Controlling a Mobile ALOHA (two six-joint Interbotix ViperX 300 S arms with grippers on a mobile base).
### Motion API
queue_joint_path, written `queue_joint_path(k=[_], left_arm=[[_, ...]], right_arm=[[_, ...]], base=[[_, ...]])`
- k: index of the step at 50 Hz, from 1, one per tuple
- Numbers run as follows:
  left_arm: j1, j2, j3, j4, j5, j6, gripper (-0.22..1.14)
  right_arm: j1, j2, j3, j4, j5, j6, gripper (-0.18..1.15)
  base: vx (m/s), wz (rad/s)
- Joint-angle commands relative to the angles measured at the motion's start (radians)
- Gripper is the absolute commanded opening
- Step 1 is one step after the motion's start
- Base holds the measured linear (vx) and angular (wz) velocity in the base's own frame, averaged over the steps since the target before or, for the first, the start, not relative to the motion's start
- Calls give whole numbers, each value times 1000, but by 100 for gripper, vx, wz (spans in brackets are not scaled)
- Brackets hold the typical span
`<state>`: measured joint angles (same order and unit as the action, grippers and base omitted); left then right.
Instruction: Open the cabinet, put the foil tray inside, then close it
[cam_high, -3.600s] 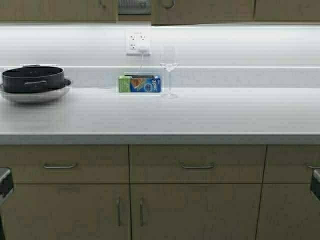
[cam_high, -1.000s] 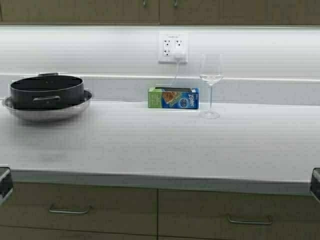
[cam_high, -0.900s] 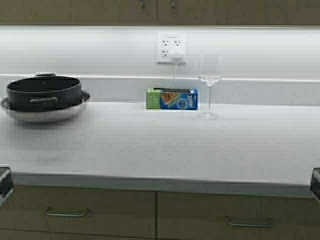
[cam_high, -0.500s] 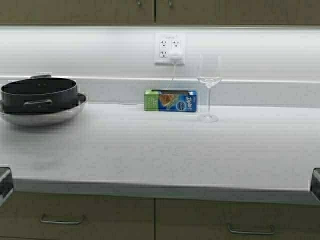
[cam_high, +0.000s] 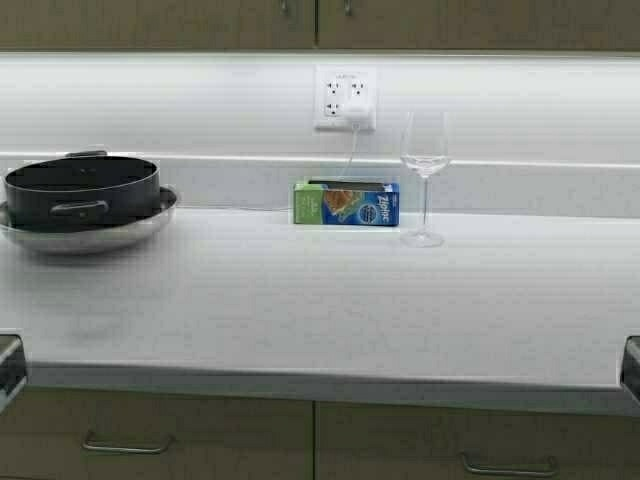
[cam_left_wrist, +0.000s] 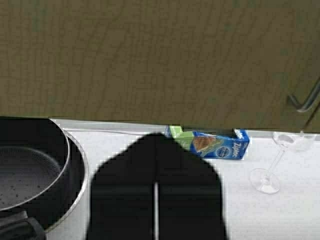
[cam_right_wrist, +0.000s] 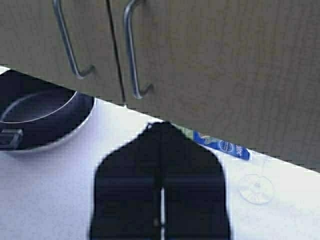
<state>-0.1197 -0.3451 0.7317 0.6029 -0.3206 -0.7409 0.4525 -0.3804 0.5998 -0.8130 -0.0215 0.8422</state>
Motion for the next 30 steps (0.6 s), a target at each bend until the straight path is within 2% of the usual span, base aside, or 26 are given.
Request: queue_joint_path(k=[1,30], left_arm=[[-2,-18,-8,-3,-6,2,4],[-2,-21,6,-2,-46,2,4]], right_arm=[[2,-14,-9,0,-3,-2,8],[2,-12,6,-2,2,-2,8]], base=[[1,-1],[0,0]])
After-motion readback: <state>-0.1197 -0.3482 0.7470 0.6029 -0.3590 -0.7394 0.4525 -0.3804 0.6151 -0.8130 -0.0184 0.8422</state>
